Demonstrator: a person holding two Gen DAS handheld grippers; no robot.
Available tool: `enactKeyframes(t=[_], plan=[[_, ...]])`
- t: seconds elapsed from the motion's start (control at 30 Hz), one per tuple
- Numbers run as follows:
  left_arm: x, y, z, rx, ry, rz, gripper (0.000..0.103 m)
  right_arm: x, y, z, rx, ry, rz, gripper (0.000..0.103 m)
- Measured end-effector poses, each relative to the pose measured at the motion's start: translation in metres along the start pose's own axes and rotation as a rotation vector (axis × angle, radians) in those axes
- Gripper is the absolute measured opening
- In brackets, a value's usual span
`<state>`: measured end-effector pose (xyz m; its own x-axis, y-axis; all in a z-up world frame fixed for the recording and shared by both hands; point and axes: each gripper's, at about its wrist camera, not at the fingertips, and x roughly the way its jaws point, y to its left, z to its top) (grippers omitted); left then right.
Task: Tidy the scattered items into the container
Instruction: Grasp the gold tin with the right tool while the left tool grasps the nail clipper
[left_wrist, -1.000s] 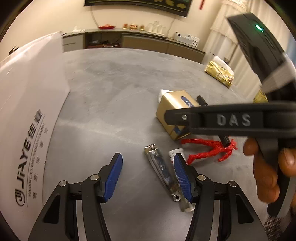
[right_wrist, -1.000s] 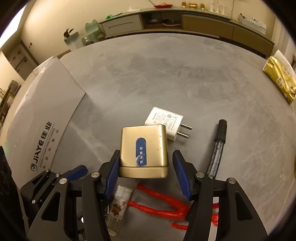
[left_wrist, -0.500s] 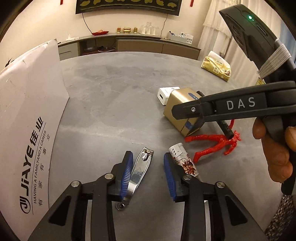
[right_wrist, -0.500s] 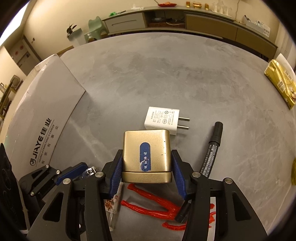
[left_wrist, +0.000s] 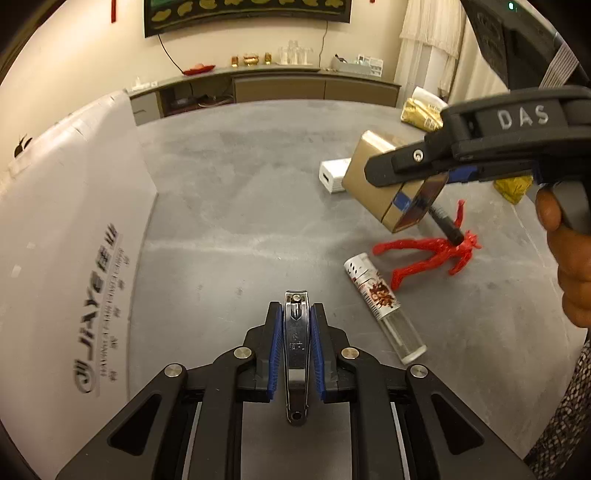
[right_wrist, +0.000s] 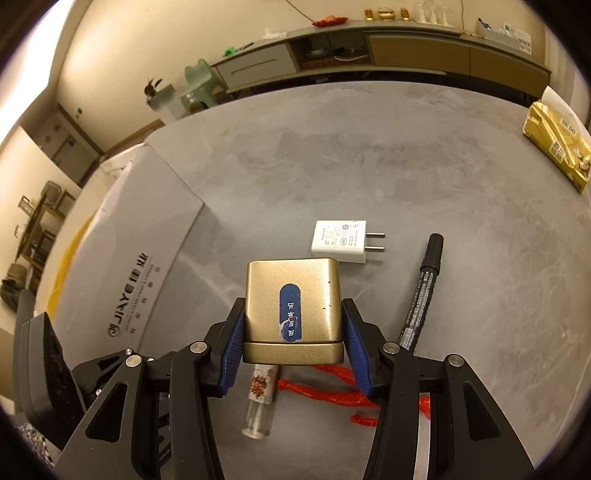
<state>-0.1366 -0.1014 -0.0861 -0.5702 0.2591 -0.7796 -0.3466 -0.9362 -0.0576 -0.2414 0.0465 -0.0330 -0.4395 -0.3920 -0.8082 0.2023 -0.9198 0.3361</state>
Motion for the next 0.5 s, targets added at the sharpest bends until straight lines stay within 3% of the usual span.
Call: enactKeyframes(t=[0.5], plan=[[-0.058, -0.018, 0.010, 0.021, -0.076, -0.004, 0.016, -0.022, 0.014, -0.010, 0.012, -0.049, 0.074, 0.052]])
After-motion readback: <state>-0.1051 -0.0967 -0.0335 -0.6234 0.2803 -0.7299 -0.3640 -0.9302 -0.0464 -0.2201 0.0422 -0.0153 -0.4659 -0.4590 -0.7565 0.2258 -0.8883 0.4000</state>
